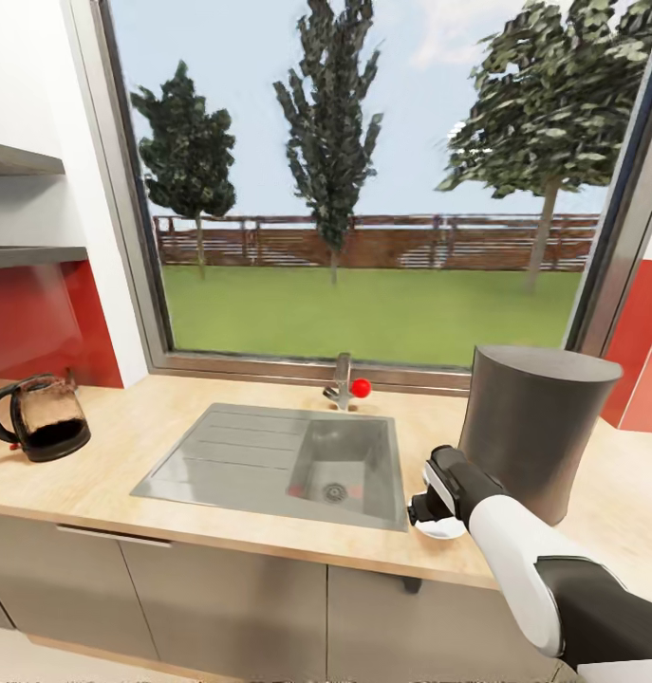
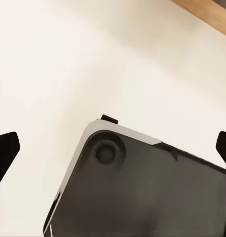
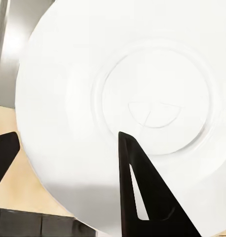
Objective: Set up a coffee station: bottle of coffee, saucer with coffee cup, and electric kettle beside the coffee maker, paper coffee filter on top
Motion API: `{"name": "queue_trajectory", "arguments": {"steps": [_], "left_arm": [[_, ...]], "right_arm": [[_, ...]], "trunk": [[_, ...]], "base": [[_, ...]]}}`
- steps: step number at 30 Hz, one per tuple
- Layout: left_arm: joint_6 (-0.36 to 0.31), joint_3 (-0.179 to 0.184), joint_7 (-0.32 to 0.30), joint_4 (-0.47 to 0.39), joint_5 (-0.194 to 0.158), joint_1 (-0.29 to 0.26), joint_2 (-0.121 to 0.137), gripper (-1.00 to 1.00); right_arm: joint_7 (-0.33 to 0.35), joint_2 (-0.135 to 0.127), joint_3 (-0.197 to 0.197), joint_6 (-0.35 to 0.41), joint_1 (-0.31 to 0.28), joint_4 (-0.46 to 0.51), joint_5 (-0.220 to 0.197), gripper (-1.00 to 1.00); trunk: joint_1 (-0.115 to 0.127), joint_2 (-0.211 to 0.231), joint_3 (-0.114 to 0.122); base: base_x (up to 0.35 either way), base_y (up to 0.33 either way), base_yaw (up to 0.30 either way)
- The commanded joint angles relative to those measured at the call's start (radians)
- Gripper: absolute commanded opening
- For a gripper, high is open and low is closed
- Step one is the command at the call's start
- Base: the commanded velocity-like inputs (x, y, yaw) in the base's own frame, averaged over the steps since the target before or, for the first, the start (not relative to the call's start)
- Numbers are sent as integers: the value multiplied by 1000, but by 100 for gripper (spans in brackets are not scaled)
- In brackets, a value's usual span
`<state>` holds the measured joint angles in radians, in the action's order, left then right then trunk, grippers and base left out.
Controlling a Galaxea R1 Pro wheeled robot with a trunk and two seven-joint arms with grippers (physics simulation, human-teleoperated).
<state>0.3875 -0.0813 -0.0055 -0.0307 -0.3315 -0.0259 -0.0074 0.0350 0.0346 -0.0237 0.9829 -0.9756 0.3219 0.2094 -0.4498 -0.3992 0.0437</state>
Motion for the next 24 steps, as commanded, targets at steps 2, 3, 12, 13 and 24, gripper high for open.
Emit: {"name": "queue_trajectory", "arguments": {"steps": [2,3,12,13,24], "left_arm": [[2,-8,-1,1,4,0,0,100],[2,-8,-1,1,4,0,0,100],[4,-6,-2,1,6,0,0,100],[4,-6,-2,2,6,0,-1,100],[2,-6,-2,1,6,0,0,100]], "right_arm": [[3,1,-2,2,0,0,8,-100],[3,1,-2,1,0,0,7,-100],[3,-1,-2,-3,0,-3,7,-100],[3,2,-2,-4,0,-3,7,-100],[3,5,-2,-13,0,-4,7,-100]], "trunk": [[0,-1,0],[0,-1,0],[0,-1,0],[0,-1,0],[-35,-64,-29]], "base": [[-125,-64,0],[-116,-58,0],[-23,-11,0],[0,0,0],[0,0,0]]}}
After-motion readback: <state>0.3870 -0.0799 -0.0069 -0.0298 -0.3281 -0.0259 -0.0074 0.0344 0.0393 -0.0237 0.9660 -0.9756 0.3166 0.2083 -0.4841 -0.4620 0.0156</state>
